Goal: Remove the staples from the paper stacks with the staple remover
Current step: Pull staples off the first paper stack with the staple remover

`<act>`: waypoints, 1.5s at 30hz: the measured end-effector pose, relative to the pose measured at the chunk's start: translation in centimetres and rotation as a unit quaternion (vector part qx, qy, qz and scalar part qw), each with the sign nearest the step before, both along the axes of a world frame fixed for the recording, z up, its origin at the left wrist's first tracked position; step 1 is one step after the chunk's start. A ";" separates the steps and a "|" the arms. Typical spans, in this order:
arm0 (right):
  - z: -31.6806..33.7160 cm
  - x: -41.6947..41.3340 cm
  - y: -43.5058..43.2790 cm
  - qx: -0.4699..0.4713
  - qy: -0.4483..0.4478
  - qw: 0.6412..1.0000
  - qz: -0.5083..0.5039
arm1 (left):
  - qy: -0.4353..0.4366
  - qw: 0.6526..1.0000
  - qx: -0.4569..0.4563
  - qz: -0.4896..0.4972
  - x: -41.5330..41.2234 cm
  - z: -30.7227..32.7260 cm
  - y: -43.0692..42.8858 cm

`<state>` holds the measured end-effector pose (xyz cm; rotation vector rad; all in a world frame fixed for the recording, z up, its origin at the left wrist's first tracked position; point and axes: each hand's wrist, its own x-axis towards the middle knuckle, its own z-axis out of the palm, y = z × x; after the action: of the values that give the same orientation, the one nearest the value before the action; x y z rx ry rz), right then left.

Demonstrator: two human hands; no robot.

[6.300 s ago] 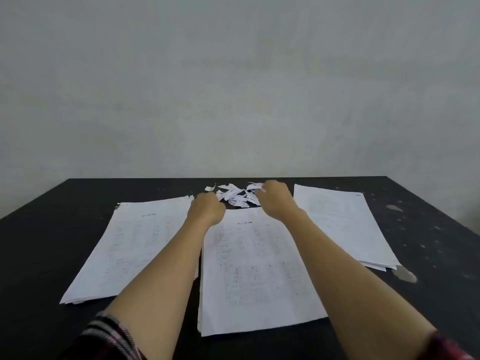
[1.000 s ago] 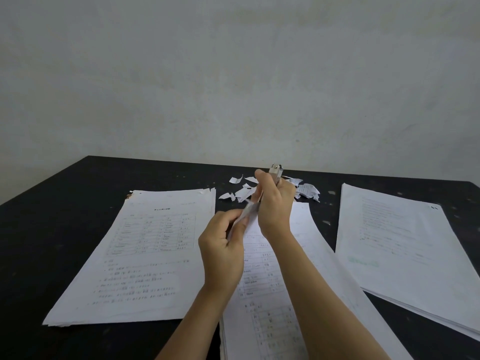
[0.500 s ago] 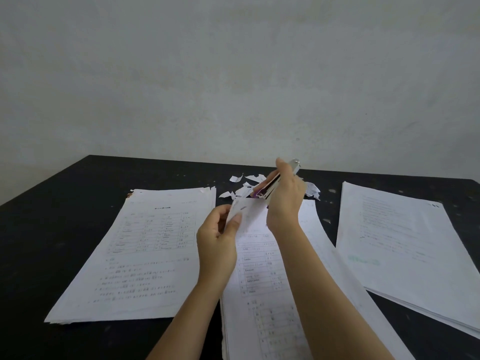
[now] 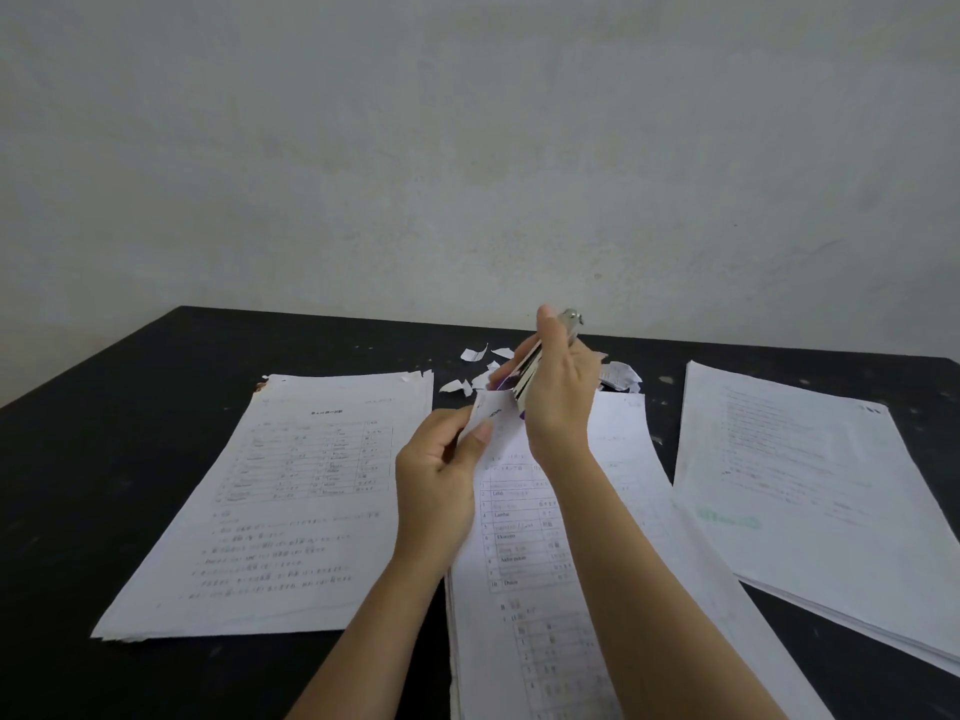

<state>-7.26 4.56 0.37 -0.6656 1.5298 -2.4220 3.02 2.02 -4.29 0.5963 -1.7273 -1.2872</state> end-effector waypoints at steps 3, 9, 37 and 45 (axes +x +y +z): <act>-0.3 0.2 -0.2 0.027 0.045 0.999 -0.005 | 0.005 0.997 -0.070 0.037 -0.1 -0.1 0.2; -0.7 0.6 -0.4 0.033 0.082 0.996 -0.029 | 0.042 0.990 -0.096 0.092 -0.2 -0.2 0.7; 0.9 -1.5 1.2 0.005 -0.140 0.989 -0.055 | 0.004 0.970 0.243 0.001 -0.5 -0.2 -1.8; 0.8 -1.0 2.8 0.241 -0.131 0.958 0.083 | 0.039 0.985 0.166 0.019 -0.3 -0.1 -1.5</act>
<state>-8.28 7.41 1.20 -0.3400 1.7671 -1.8222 2.71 0.56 -4.44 0.7536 -1.4413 -1.5638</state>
